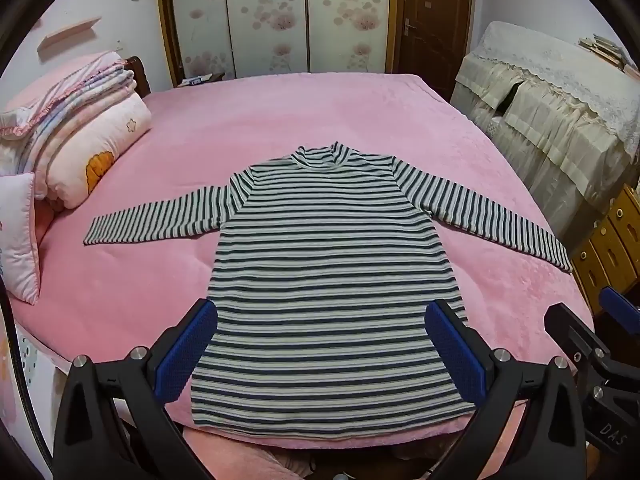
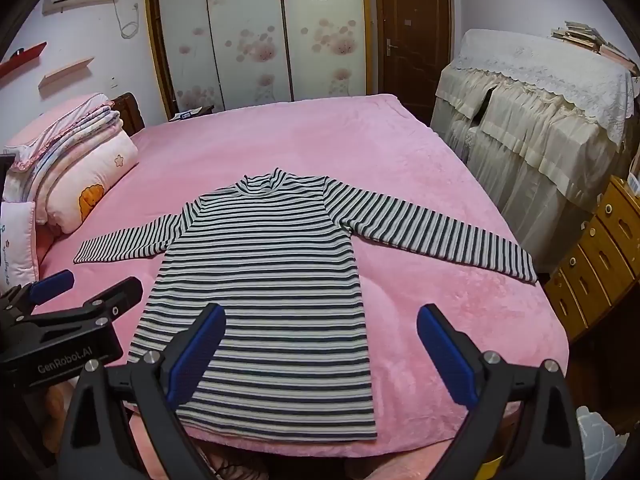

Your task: Fold small clothes

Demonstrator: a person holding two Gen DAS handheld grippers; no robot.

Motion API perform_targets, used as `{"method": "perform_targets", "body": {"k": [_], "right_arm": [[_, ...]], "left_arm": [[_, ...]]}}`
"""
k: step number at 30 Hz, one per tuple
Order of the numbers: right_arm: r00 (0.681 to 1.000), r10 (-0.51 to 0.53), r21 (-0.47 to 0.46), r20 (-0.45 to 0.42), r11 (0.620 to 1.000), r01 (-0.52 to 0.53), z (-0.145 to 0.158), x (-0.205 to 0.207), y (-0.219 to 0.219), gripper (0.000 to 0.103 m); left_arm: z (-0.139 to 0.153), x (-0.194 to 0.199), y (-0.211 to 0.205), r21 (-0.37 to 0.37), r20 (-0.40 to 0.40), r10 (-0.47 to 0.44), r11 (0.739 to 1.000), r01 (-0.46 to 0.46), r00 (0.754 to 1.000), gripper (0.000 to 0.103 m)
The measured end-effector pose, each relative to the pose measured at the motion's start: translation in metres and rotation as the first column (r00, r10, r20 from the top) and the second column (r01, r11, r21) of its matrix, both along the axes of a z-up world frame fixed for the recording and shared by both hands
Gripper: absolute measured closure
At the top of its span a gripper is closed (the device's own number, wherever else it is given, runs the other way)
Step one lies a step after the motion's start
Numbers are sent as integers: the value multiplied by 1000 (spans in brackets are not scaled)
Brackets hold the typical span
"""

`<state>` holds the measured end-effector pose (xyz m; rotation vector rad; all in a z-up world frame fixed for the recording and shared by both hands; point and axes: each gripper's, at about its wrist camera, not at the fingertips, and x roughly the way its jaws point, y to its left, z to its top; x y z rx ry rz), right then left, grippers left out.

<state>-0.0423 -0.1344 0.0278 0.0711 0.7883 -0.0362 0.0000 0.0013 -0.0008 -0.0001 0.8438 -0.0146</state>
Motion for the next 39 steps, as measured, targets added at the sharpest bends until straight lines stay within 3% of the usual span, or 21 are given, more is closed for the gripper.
{"method": "perform_targets", "body": {"k": [2, 7, 21, 39], "right_arm": [[1000, 1, 8, 3, 1000, -1, 0, -1, -1, 6], [1000, 6, 6, -1, 1000, -6, -1, -2, 1, 6], [1000, 13, 46, 21, 999, -14, 2, -6, -12, 6], [1000, -1, 54, 27, 999, 0, 5, -13, -19, 6]], "left_arm": [[-2, 1, -1, -3, -17, -2, 1000, 2, 1000, 0], [-4, 8, 16, -94, -39, -19, 995, 15, 999, 0], [4, -4, 0, -37, 2, 3, 999, -3, 1000, 0], [9, -14, -11, -54, 18, -38, 998, 39, 999, 2]]}}
